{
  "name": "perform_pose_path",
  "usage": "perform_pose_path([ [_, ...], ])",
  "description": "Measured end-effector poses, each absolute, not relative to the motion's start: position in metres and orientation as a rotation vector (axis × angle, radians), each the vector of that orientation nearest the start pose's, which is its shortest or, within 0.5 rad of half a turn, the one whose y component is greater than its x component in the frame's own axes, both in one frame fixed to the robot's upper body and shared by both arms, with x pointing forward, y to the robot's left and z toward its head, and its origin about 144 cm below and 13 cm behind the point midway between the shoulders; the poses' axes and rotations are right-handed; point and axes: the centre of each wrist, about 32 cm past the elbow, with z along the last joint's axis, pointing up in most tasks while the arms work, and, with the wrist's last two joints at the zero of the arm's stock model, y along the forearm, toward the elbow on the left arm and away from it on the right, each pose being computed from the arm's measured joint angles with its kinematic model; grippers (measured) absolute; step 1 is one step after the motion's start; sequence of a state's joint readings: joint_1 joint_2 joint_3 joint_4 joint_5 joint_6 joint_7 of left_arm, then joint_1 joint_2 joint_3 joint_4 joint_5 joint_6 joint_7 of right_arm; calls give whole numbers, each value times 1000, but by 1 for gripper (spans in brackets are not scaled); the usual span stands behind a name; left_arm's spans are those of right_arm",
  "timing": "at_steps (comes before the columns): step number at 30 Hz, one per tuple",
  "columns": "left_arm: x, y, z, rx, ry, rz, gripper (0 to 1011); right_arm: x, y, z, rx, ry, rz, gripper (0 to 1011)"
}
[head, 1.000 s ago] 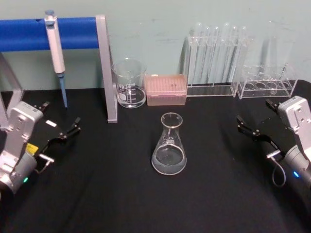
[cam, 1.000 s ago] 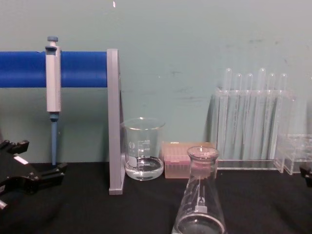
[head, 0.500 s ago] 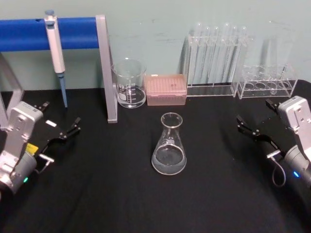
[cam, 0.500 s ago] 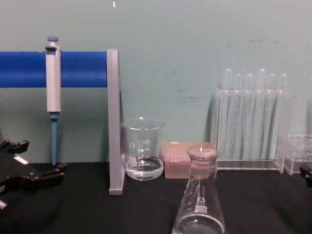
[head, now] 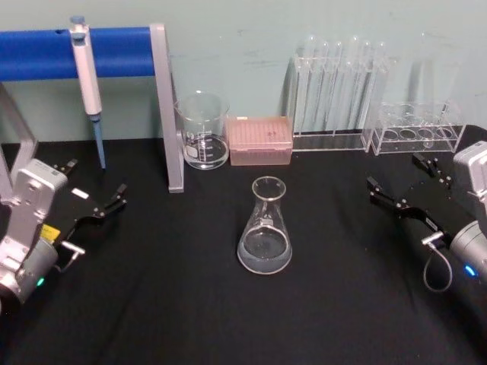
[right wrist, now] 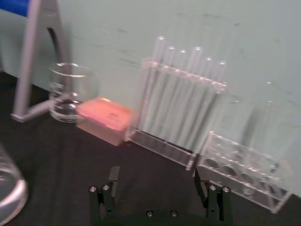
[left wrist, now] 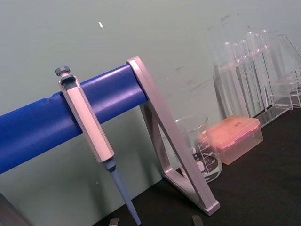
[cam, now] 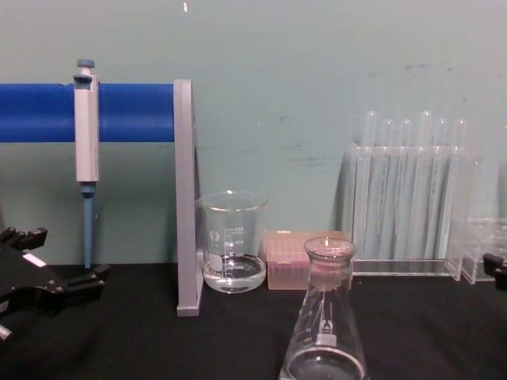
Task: Grasp the erlenmeyer flask with one hand, shake it three times, then place it back.
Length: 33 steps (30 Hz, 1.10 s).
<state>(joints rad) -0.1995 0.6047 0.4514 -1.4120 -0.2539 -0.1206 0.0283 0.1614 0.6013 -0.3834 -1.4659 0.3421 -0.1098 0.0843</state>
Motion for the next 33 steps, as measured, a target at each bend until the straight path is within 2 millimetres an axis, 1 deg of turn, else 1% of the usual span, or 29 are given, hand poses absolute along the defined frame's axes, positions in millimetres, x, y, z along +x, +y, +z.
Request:
perform_pose_path([
  [9, 489, 310, 1140, 304, -285, 1248, 1001, 473, -314, 1165, -181, -85, -1054, 1003],
  [16, 489, 310, 1140, 304, -285, 1248, 1001, 468, -309, 1168, -168, -27, -948, 1003],
  [25, 489, 310, 1140, 304, -285, 1248, 1001, 472, -297, 1168, -159, -1, -825, 1003],
  [33, 489, 310, 1140, 304, -285, 1248, 1001, 476, -288, 1168, -159, 9, -768, 1002],
])
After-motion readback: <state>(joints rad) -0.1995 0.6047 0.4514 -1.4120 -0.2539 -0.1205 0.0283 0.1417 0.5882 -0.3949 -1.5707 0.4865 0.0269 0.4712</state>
